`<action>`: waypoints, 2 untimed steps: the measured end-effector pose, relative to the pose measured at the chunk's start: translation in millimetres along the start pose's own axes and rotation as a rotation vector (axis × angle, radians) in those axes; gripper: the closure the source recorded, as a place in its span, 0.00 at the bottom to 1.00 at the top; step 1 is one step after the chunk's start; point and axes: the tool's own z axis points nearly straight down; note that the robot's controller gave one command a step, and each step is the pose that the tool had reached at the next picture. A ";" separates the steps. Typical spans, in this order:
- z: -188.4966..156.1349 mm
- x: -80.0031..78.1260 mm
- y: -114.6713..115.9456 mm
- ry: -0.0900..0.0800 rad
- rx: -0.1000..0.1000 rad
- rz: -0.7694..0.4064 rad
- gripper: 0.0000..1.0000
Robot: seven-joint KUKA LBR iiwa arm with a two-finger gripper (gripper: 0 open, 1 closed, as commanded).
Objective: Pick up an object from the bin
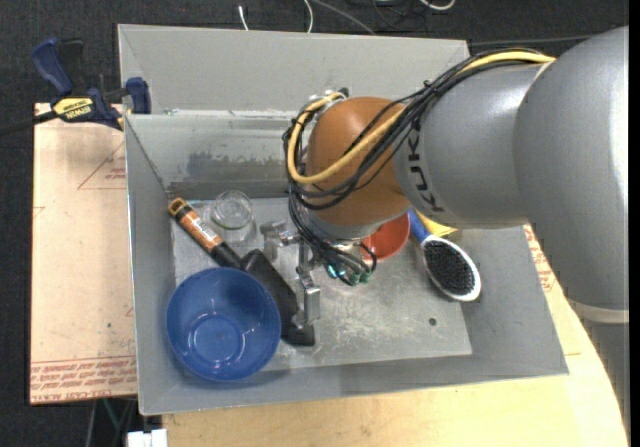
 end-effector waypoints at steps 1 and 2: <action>1.4 0.9 -0.3 0.002 0.000 0.001 0.00; 31.1 32.3 56.5 0.005 -0.003 -0.036 0.00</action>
Offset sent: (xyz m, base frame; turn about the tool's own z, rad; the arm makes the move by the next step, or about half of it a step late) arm -0.0457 0.0415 -0.0295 -0.0321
